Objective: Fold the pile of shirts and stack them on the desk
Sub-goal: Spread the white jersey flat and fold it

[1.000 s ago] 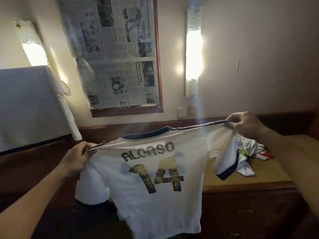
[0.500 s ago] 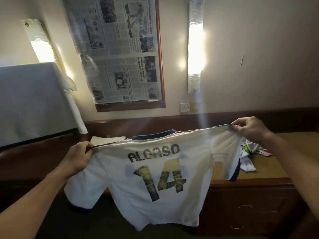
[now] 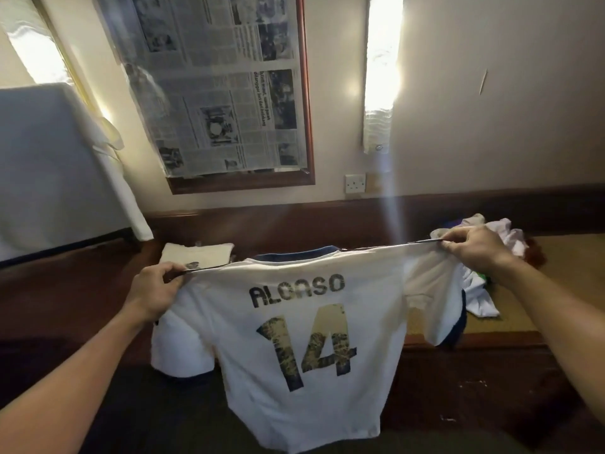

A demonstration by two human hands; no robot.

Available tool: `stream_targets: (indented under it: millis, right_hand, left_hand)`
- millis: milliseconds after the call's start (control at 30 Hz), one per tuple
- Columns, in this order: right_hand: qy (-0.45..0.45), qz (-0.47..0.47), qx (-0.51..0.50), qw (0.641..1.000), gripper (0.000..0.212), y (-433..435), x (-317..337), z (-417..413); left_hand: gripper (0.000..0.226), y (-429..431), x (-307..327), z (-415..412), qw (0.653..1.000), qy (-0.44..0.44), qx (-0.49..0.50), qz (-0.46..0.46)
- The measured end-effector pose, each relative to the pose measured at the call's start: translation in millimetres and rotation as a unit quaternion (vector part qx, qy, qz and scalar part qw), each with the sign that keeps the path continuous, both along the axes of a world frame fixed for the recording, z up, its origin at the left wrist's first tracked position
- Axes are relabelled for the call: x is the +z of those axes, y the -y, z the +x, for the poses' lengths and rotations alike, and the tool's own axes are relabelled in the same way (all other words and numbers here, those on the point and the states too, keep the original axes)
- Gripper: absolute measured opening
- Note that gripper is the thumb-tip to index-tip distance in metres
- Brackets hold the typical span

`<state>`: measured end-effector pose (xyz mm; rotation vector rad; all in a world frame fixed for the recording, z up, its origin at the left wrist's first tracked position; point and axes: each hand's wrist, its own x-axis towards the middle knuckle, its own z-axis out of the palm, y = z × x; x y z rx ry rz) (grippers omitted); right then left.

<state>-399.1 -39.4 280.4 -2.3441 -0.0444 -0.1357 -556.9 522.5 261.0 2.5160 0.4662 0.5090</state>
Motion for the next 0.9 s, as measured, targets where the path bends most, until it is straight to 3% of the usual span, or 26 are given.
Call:
stream_targets:
  millis: [267, 500, 767, 900]
  right_hand:
    - [-0.051, -0.025, -0.023, 0.998, 0.005, -42.1, -43.3, 79.3]
    - [-0.101, -0.025, -0.045, 0.994, 0.003, -81.3, -79.8, 137.8]
    - [-0.133, -0.016, -0.064, 0.989, 0.018, -98.3, -115.7, 209.2]
    - [-0.148, -0.037, -0.062, 0.986, 0.007, -105.5, -130.2, 250.5]
  left_hand:
    - [0.023, -34.4, -45.8, 103.3, 0.999, -0.006, 0.015, -0.039]
    - [0.015, -80.2, -96.8, 186.8, 0.997, -0.061, -0.021, -0.048]
    - [0.017, -103.8, -127.1, 266.1, 0.991, -0.097, -0.046, -0.077]
    - [0.017, -107.1, -141.8, 305.6, 0.991, -0.095, -0.042, -0.089]
